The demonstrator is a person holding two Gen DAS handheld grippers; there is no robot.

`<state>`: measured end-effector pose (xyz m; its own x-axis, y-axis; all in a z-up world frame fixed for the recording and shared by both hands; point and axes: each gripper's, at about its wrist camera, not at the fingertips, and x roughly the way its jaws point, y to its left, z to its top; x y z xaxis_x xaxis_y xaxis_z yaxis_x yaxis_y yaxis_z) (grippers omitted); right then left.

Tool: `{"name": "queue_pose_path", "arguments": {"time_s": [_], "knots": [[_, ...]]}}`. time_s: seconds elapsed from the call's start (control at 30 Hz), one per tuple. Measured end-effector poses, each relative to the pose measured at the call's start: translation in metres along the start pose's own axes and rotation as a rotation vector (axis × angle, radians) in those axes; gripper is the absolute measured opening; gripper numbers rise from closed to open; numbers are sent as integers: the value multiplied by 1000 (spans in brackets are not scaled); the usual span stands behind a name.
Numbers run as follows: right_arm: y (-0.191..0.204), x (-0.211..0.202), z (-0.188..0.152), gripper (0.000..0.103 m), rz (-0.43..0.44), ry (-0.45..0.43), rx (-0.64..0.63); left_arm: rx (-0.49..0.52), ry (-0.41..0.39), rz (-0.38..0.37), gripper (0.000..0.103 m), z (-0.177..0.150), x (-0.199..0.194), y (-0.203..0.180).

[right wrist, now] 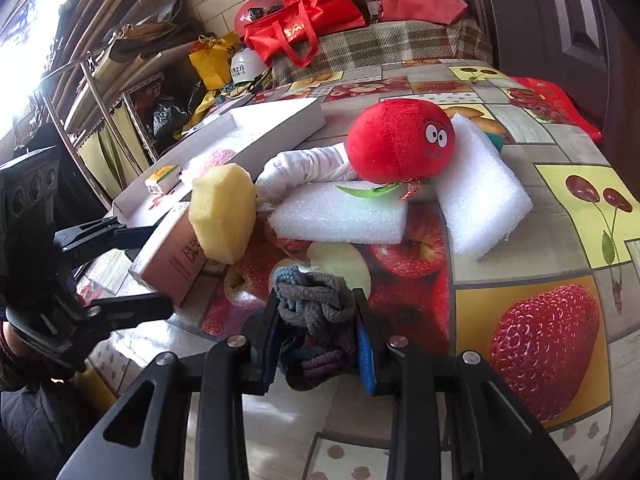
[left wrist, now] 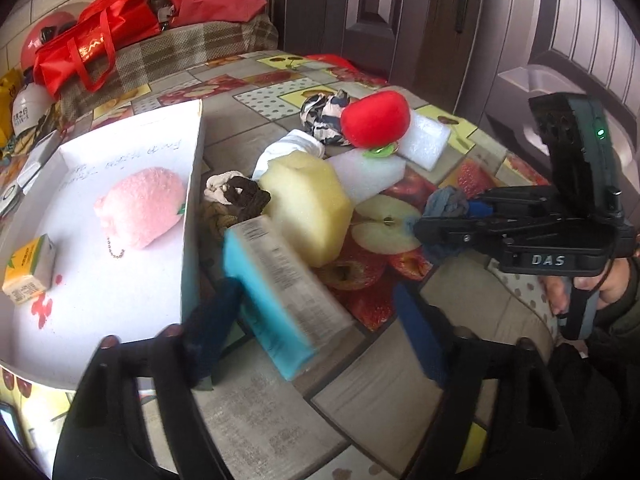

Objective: Organize soft objects
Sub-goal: 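Grasp the grey knotted rope toy with the right gripper while the left gripper reaches for the blue-white pack, then lift the blue-white tissue pack with the left gripper while the right gripper carries the rope toy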

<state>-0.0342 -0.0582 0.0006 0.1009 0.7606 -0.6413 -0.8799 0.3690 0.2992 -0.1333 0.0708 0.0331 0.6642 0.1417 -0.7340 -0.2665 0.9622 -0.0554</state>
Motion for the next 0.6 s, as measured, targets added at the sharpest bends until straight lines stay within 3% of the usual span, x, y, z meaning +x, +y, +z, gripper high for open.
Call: {"name": "queue_pose_path", "arguments": {"time_s": [0.07, 0.53, 0.6], "knots": [[-1, 0, 1, 32, 5, 0, 8, 19, 5, -11, 60, 1, 3, -2], [-1, -2, 1, 34, 23, -7, 16, 89, 89, 177, 67, 6, 35, -9], [-1, -2, 1, 34, 28, -7, 18, 76, 86, 145, 67, 5, 34, -8]]}}
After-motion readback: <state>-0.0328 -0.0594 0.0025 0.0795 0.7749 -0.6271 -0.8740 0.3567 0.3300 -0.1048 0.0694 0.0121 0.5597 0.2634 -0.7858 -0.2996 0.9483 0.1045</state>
